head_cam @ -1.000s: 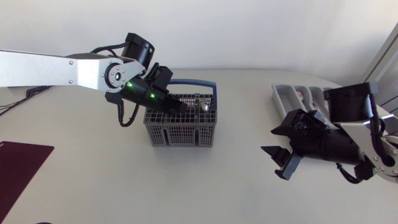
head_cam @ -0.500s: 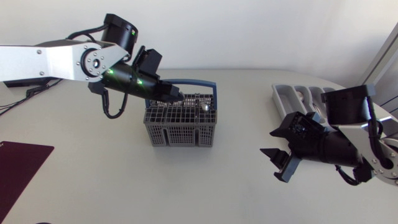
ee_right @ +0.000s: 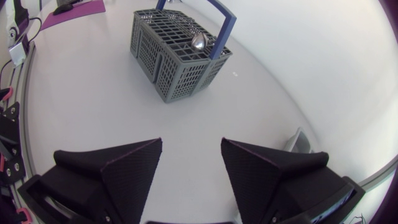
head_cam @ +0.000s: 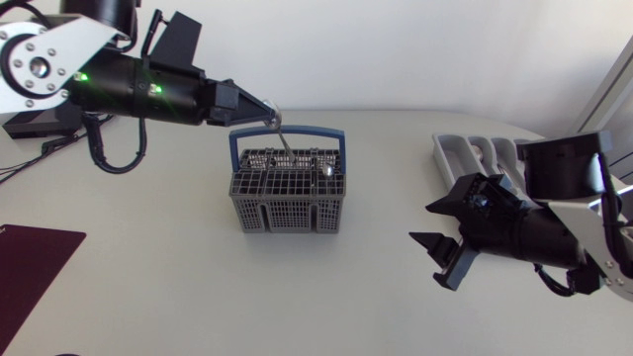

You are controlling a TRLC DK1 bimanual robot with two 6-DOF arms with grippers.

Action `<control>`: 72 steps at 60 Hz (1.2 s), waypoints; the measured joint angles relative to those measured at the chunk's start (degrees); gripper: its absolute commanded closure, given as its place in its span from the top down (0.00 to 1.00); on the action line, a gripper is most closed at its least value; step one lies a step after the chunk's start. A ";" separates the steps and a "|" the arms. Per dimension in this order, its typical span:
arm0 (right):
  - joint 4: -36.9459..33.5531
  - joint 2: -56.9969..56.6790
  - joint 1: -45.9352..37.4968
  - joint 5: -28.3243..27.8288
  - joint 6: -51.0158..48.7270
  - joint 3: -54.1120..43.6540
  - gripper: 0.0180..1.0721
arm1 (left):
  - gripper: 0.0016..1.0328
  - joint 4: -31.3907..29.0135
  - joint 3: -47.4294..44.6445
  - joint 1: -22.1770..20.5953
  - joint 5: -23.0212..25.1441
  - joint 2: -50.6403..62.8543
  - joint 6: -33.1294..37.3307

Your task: Transfer all utensils from the basket to the drawer tray.

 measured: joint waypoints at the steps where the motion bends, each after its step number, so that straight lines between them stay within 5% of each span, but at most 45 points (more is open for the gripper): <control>1: 0.00 -0.15 0.07 -0.02 0.04 0.11 0.67 | 0.03 -0.04 -0.11 0.00 0.24 -0.44 -0.13; 13: -0.68 -2.14 1.11 -1.73 1.70 2.32 0.67 | 0.03 -0.26 -2.05 -1.31 1.79 -3.89 -0.33; 44: -3.39 -2.91 8.46 -11.96 6.47 7.56 0.65 | 0.03 -0.42 -4.94 -13.84 7.17 -1.38 3.43; 58: -3.13 -2.19 11.89 -14.10 7.56 8.04 0.43 | 0.03 -0.63 -4.98 -16.44 9.38 -0.37 4.26; 66: -2.99 -1.88 13.70 -14.36 7.93 8.11 0.39 | 0.03 -0.81 -4.98 -17.25 9.73 -0.15 4.90; 72: -2.97 -1.88 14.95 -14.78 8.55 8.11 0.22 | 0.03 -0.81 -4.98 -17.29 9.73 0.07 5.27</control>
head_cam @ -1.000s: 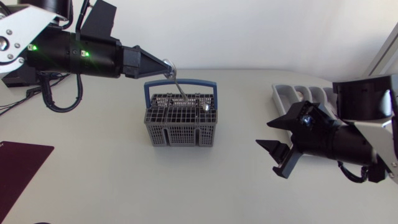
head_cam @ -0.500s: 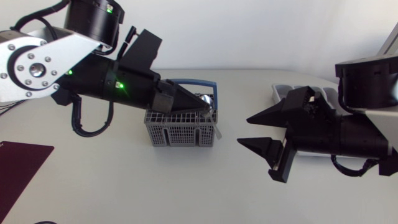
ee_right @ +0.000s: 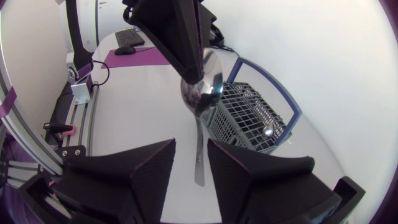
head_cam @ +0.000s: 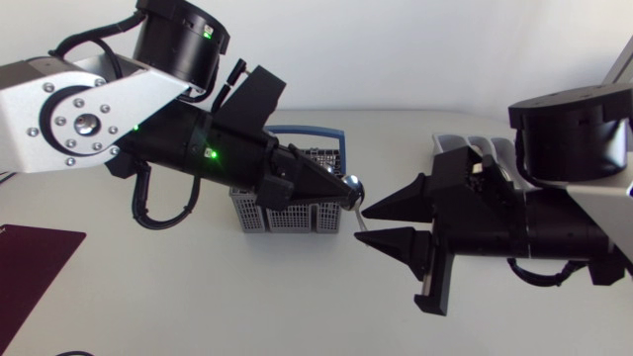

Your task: Transfer all utensils from the basket to the drawer tray.

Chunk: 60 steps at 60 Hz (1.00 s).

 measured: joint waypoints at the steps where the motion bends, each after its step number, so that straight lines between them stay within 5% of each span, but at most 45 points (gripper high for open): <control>1: 0.02 0.07 0.28 -0.13 0.07 0.02 0.20 | 0.03 0.00 -0.02 0.00 0.00 0.11 0.02; 12: 0.22 1.27 0.57 -0.13 0.46 0.57 0.05 | 0.03 -0.20 -0.28 0.00 1.03 0.24 0.04; 33: 0.37 2.16 0.74 -0.15 0.70 0.66 0.05 | 0.04 -0.42 -0.63 -0.28 1.05 0.24 0.11; 50: 0.13 2.62 1.09 -0.31 0.70 0.63 0.05 | 0.76 0.00 -0.63 -0.26 1.11 0.22 0.24; 60: -0.66 3.13 -0.09 0.15 0.39 0.63 0.05 | 0.82 3.58 -0.57 2.40 1.27 -0.74 -0.24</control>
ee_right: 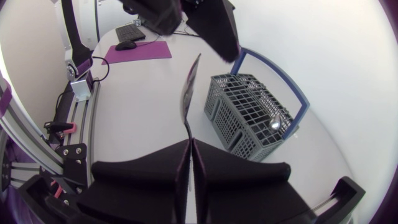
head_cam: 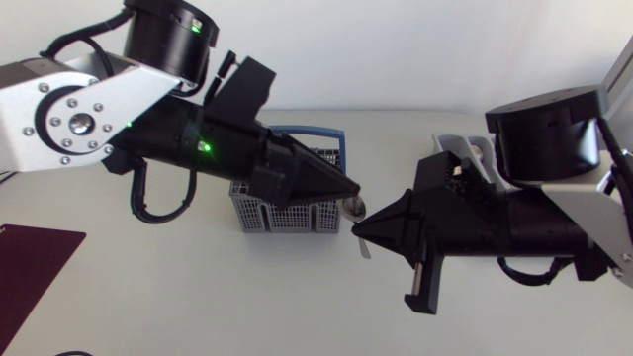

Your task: Transfer all utensils from the basket to the drawer tray.

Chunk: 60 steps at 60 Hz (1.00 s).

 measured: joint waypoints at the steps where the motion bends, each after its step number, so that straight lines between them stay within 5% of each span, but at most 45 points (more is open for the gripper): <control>1: -0.17 0.00 -0.46 0.00 -0.20 0.00 0.05 | 0.83 0.44 0.00 0.50 0.02 -0.20 -0.04; 10: -1.70 0.00 -7.93 -0.17 -3.45 -0.81 0.05 | 0.83 3.85 0.13 5.84 -0.79 -1.46 -1.29; 17: -2.84 0.00 -15.89 -0.96 -8.09 -1.75 0.05 | 0.83 5.29 0.11 7.87 -5.73 -1.55 -1.27; 44: -2.49 6.38 -48.50 -5.49 -33.22 -4.31 0.05 | 0.83 6.93 -0.13 5.70 -21.40 3.76 2.71; 60: 1.11 16.83 -62.25 -5.44 -46.93 -2.62 0.05 | 0.83 8.07 -0.48 3.17 -25.99 6.95 4.79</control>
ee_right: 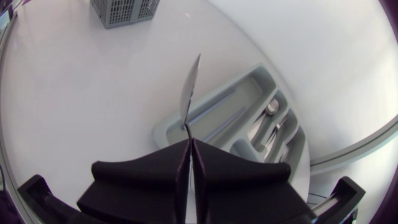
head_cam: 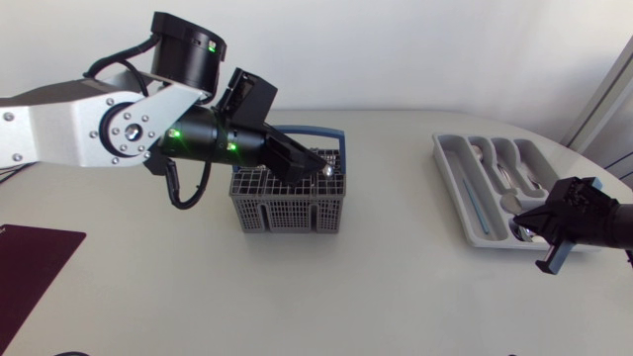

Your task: Transfer all utensils from the basket to the drawer tray.

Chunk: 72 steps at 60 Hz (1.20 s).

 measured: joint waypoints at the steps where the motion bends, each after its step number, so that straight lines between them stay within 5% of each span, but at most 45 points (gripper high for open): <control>1: 0.37 0.76 -0.63 0.02 -0.57 0.24 0.05 | 0.83 0.02 -0.04 -0.09 -0.04 0.11 0.02; 44: 22.40 24.94 -12.13 8.74 -15.34 7.56 0.07 | 0.83 0.48 -0.61 -0.70 -4.22 2.80 0.22; 55: 27.15 26.38 -12.37 11.34 -16.61 7.37 0.50 | 0.83 1.01 -0.61 -0.70 -4.76 3.93 0.22; 72: 29.99 24.72 -13.25 12.52 -16.68 4.87 0.83 | 0.83 1.92 -0.61 -1.31 -6.05 5.95 0.20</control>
